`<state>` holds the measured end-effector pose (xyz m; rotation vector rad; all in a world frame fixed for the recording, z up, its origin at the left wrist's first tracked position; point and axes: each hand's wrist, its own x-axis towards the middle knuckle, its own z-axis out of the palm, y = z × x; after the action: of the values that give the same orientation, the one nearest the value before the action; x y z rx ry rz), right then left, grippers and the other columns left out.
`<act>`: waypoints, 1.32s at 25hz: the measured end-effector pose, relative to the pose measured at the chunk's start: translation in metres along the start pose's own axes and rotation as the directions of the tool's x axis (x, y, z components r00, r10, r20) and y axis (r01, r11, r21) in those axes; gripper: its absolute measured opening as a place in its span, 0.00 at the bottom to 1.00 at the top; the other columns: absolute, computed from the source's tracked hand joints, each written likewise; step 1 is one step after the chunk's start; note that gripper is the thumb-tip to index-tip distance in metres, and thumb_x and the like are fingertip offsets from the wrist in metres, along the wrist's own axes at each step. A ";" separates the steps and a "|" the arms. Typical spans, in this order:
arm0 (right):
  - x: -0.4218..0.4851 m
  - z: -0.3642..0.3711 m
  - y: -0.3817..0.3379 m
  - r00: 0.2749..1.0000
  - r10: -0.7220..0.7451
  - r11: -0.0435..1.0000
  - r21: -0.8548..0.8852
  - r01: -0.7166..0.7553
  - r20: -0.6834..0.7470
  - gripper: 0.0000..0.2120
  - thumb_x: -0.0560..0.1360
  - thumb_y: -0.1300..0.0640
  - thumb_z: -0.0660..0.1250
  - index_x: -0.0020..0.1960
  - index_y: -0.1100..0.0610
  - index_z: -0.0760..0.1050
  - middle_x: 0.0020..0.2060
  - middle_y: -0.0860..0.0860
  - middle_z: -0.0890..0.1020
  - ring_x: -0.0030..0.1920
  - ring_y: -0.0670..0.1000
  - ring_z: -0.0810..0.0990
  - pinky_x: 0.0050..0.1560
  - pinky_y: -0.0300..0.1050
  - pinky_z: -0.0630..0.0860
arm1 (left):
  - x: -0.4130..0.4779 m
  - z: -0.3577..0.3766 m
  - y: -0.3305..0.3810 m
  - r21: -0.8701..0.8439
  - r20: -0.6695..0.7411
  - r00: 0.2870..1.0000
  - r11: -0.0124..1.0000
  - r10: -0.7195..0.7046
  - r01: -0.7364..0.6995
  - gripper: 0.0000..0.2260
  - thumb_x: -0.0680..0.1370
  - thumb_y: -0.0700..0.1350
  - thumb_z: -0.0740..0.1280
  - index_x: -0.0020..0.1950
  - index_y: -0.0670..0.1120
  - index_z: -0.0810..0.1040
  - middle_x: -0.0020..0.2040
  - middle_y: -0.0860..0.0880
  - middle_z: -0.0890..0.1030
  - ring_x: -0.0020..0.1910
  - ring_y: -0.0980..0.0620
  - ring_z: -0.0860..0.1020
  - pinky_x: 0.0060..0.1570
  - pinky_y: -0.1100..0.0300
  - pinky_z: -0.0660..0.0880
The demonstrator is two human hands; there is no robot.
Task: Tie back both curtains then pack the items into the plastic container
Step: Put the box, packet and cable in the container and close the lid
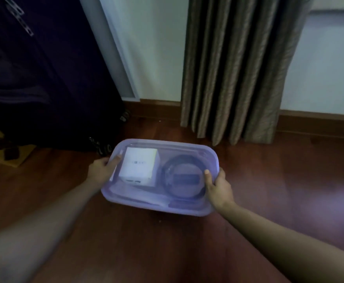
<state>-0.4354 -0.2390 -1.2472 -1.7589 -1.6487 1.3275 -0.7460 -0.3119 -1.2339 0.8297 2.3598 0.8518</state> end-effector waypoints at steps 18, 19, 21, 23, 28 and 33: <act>0.064 0.060 0.007 0.978 -0.175 0.963 -0.189 0.195 0.116 0.34 0.78 0.41 0.54 0.75 0.59 0.50 0.74 0.58 0.61 0.72 0.58 0.63 0.70 0.51 0.64 | 0.053 0.007 -0.046 0.245 0.007 0.977 0.946 0.215 -0.210 0.22 0.79 0.55 0.59 0.64 0.39 0.72 0.50 0.39 0.79 0.55 0.37 0.77 0.45 0.53 0.72; 0.060 0.060 0.006 0.942 -0.307 0.888 -0.317 0.334 0.133 0.36 0.77 0.37 0.51 0.76 0.58 0.47 0.76 0.54 0.53 0.76 0.54 0.53 0.75 0.49 0.54 | 0.047 0.006 -0.048 0.329 -0.015 0.931 0.881 0.365 -0.340 0.25 0.79 0.57 0.59 0.67 0.39 0.70 0.55 0.38 0.79 0.59 0.38 0.76 0.51 0.51 0.73; 0.046 0.060 0.006 0.781 -0.550 0.594 -0.520 0.614 0.294 0.40 0.73 0.30 0.45 0.76 0.56 0.50 0.75 0.50 0.51 0.76 0.51 0.48 0.75 0.47 0.44 | 0.027 0.008 -0.056 0.436 0.198 0.736 0.614 0.648 -0.658 0.34 0.75 0.66 0.56 0.72 0.43 0.65 0.69 0.39 0.71 0.69 0.45 0.66 0.66 0.54 0.63; 0.037 0.067 0.018 0.591 -0.633 0.265 -0.578 0.772 0.499 0.41 0.72 0.28 0.44 0.72 0.57 0.59 0.72 0.54 0.63 0.73 0.54 0.61 0.72 0.49 0.53 | 0.010 0.016 -0.071 0.524 0.485 0.543 0.269 0.686 -0.808 0.38 0.73 0.71 0.52 0.74 0.45 0.60 0.73 0.42 0.64 0.73 0.47 0.58 0.71 0.56 0.51; 0.063 0.083 0.018 0.506 -0.563 0.098 -0.555 0.826 0.653 0.30 0.72 0.40 0.52 0.66 0.57 0.70 0.64 0.56 0.76 0.64 0.53 0.75 0.60 0.50 0.76 | 0.017 0.032 -0.081 0.588 0.502 0.557 0.211 0.662 -0.781 0.30 0.80 0.62 0.45 0.74 0.43 0.58 0.67 0.42 0.73 0.68 0.44 0.69 0.66 0.49 0.65; 0.093 0.088 -0.011 0.523 -0.569 0.057 -0.604 0.795 0.635 0.32 0.64 0.43 0.74 0.63 0.58 0.76 0.62 0.56 0.78 0.62 0.53 0.77 0.60 0.47 0.73 | 0.028 0.042 -0.057 0.676 0.487 0.729 0.320 0.481 -0.663 0.31 0.80 0.60 0.40 0.71 0.40 0.63 0.64 0.39 0.76 0.62 0.38 0.75 0.53 0.42 0.76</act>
<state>-0.5268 -0.1781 -1.3146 -0.6755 -3.0965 0.0884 -0.7609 -0.3117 -1.3090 2.1460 2.1851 -0.2794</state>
